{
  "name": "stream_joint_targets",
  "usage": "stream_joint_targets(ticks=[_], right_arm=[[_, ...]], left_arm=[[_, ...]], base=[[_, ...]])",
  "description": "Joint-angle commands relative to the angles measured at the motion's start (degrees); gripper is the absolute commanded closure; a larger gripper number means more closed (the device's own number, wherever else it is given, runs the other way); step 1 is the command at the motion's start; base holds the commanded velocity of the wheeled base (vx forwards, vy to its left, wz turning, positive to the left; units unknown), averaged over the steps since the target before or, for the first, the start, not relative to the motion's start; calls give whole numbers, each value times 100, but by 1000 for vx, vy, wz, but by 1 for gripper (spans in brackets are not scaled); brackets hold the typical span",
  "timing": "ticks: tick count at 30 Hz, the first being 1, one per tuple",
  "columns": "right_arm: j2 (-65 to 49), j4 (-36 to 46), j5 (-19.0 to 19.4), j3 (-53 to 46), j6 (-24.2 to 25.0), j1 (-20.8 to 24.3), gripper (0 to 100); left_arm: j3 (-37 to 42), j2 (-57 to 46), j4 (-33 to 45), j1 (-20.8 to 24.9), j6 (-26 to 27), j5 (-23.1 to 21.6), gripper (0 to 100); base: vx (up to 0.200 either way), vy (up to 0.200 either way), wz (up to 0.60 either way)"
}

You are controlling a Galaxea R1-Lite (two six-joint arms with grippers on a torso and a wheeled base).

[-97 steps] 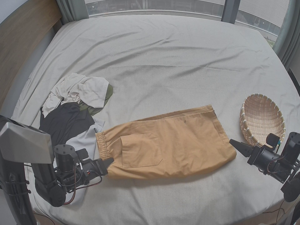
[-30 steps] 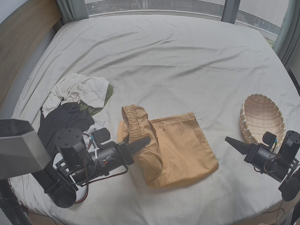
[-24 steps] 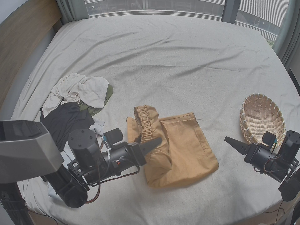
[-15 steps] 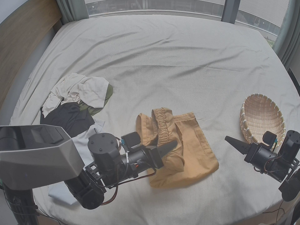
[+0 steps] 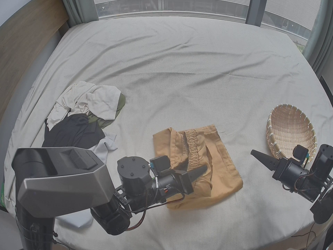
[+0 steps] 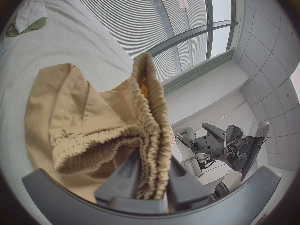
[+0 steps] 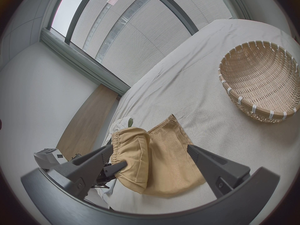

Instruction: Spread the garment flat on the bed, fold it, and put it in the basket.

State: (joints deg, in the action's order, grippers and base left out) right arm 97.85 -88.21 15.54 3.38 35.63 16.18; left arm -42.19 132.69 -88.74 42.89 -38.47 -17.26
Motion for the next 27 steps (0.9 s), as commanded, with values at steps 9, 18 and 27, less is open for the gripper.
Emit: stream_joint_targets(ticks=[9, 18, 27], right_arm=[[-3, -3, 1, -12, 5, -1, 0], [-3, -3, -7, -12, -4, 8, 0], [67, -3, -7, -4, -4, -9, 0]], left_arm=[[-158, 2, 708, -52, 103, 548, 0], [-105, -24, 1113, -202, 534, 777, 0], [633, -613, 981, -386, 534, 795, 0]], base=[[0, 0, 0], [0, 0, 0], [0, 0, 0]])
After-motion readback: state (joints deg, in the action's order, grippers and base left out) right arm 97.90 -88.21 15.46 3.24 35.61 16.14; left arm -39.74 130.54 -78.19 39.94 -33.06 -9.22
